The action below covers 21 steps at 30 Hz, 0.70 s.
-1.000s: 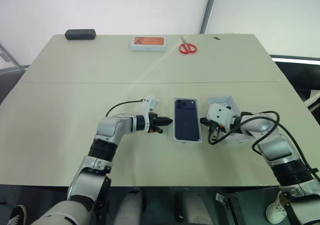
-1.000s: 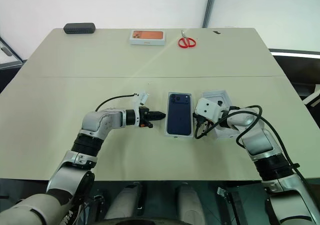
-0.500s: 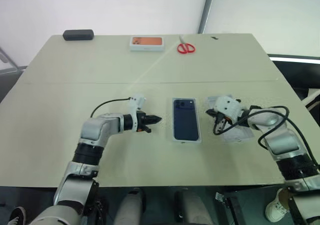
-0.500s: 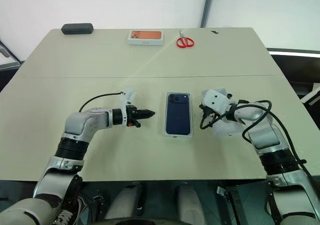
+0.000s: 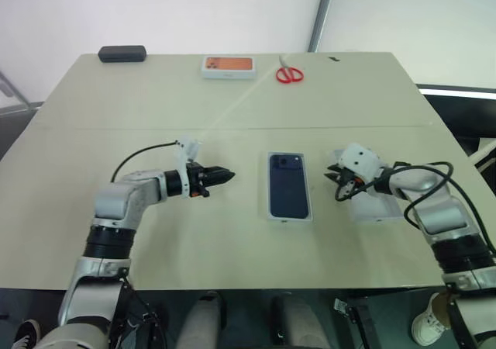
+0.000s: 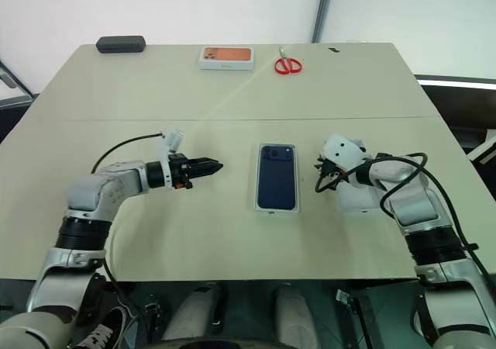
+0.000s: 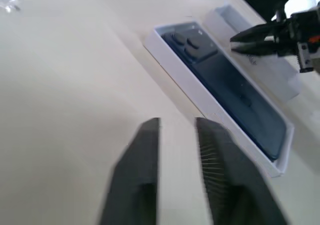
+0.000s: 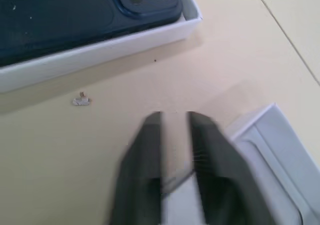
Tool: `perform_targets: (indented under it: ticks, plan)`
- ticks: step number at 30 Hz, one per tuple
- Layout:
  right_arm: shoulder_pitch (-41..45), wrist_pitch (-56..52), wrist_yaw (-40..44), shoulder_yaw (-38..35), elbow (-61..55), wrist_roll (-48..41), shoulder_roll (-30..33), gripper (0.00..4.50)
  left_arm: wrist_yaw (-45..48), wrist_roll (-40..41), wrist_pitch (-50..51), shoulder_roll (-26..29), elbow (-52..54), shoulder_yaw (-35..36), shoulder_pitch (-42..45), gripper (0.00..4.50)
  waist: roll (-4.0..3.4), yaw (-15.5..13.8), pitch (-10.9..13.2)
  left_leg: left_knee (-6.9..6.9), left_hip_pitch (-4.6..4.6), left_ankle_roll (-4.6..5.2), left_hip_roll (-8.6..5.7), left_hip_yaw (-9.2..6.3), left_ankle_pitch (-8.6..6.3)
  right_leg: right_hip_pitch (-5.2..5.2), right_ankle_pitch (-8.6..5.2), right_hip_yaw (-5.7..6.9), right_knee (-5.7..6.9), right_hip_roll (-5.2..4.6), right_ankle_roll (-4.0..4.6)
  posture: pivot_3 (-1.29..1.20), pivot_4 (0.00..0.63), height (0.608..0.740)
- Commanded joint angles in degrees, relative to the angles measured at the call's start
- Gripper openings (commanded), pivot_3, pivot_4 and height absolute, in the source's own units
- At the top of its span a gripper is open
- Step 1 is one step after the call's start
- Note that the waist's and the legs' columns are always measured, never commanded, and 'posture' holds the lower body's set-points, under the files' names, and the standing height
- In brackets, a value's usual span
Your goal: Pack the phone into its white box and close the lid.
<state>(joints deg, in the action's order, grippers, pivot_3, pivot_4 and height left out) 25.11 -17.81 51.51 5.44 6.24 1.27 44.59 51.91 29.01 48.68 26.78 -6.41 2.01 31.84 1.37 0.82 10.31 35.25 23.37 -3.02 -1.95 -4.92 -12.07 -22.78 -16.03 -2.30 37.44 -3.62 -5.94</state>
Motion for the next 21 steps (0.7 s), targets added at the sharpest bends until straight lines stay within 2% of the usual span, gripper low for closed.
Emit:
perform_targets:
  ticks: [1,8,10,13,16,21]
  plan:
    - [-1.5,-5.1,0.8,-4.2,-7.1,-3.9,1.3,2.9,4.6,1.6,-5.9,2.0,2.2,2.3,-1.3,3.35,0.0,0.0,0.0,0.0,0.0,0.0,0.01,0.0,0.0,0.0,0.0,0.0,0.0,-0.01,0.0,0.0,0.15,0.74]
    - [-6.9,-22.2,-1.1,-11.3,-18.7,-9.2,3.7,2.9,12.2,1.8,-16.1,7.1,4.9,4.2,-7.2,3.35,-0.03,-0.1,0.0,-0.02,0.01,0.01,0.31,0.01,-0.01,-0.06,0.0,-0.02,0.0,0.04,0.02,0.0,0.15,0.74]
    - [-6.0,-31.4,-4.5,-14.5,-20.0,-11.7,1.9,2.9,13.5,2.2,-18.6,7.9,4.7,5.2,-8.6,3.35,-0.03,-0.1,0.0,-0.01,0.01,0.02,0.32,0.02,-0.01,-0.04,0.0,-0.03,-0.03,0.03,0.03,0.0,0.15,0.74]
    - [-7.3,-38.7,-7.5,-13.8,-25.5,-12.7,1.3,2.9,15.3,2.8,-21.5,8.6,5.4,6.0,-10.2,3.35,-0.03,-0.1,0.0,-0.01,0.01,0.04,0.34,0.01,-0.02,-0.06,-0.01,-0.05,-0.05,0.01,0.05,0.0,0.15,0.74]
    - [-6.4,-49.1,-13.0,-12.3,-30.1,-13.6,-3.0,2.9,18.8,3.6,-23.7,9.4,7.1,5.6,-11.5,3.35,-0.02,0.1,0.0,-0.05,0.01,0.05,0.44,0.01,-0.03,-0.09,-0.01,-0.08,-0.06,0.03,0.05,0.0,0.15,0.74]
    - [-3.6,-60.5,-18.1,-12.2,-32.5,-14.5,-6.0,2.9,20.7,4.6,-24.4,9.6,8.4,5.0,-11.8,3.35,-0.05,0.0,0.0,-0.03,0.04,0.06,0.43,0.04,-0.03,-0.14,0.0,-0.09,-0.06,0.06,0.07,0.0,0.15,0.74]
